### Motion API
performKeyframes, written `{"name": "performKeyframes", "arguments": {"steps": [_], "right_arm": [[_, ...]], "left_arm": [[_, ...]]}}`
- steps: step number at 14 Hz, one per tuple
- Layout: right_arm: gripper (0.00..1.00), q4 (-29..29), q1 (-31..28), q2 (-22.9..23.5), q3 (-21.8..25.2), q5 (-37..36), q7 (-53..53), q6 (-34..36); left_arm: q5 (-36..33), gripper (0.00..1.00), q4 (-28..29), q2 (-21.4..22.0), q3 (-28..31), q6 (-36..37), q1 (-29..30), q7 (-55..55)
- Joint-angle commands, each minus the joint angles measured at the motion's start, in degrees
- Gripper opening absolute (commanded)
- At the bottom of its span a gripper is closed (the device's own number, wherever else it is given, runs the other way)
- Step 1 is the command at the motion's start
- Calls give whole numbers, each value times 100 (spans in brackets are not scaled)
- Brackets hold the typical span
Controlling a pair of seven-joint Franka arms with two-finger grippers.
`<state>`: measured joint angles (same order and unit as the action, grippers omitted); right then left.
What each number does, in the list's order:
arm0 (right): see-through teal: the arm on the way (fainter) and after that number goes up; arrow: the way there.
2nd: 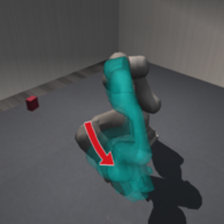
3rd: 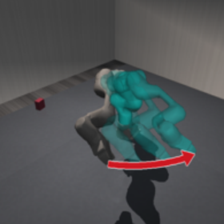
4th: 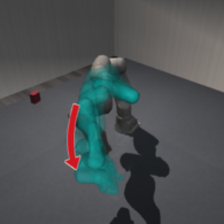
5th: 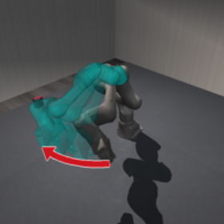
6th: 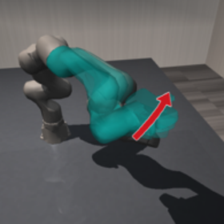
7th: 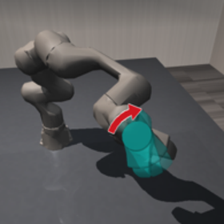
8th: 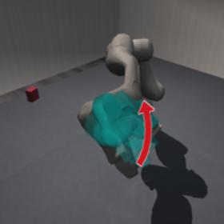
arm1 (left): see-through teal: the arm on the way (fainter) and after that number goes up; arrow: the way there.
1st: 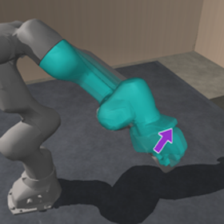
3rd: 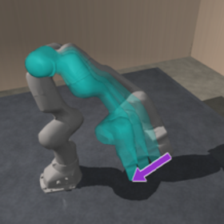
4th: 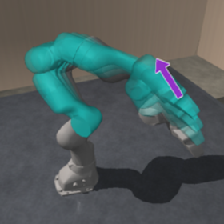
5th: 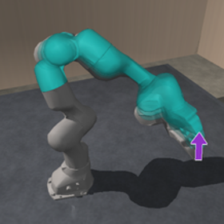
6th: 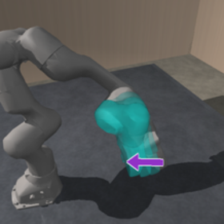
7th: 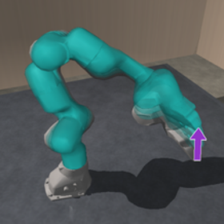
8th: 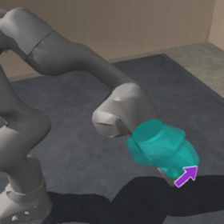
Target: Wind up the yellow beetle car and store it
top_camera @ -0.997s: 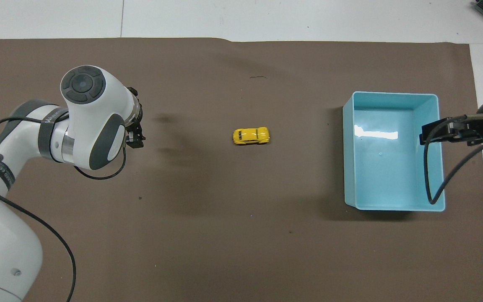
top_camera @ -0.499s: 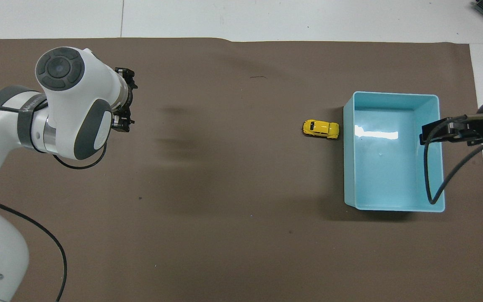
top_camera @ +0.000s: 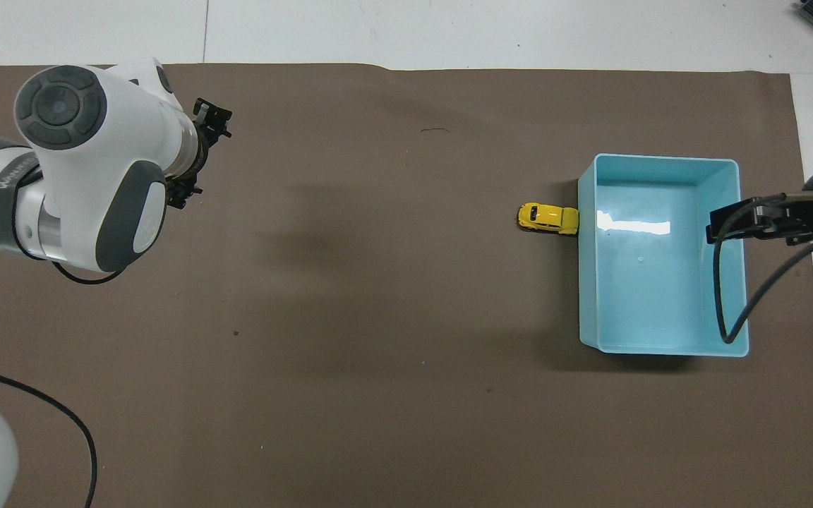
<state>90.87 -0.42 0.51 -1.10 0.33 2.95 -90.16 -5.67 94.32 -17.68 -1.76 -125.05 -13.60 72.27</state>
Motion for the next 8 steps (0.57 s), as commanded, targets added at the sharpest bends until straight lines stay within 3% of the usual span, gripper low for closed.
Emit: {"name": "performKeyframes", "arguments": {"steps": [1,8], "right_arm": [[100,-61,-73,37,-40,90,47,-37],[100,-61,-108,37,22,81,38,-46]], "left_arm": [[-84,100,86,308,-61,287,296,-1324],[-75,100,139,659,-52,842,665,-4682]]}}
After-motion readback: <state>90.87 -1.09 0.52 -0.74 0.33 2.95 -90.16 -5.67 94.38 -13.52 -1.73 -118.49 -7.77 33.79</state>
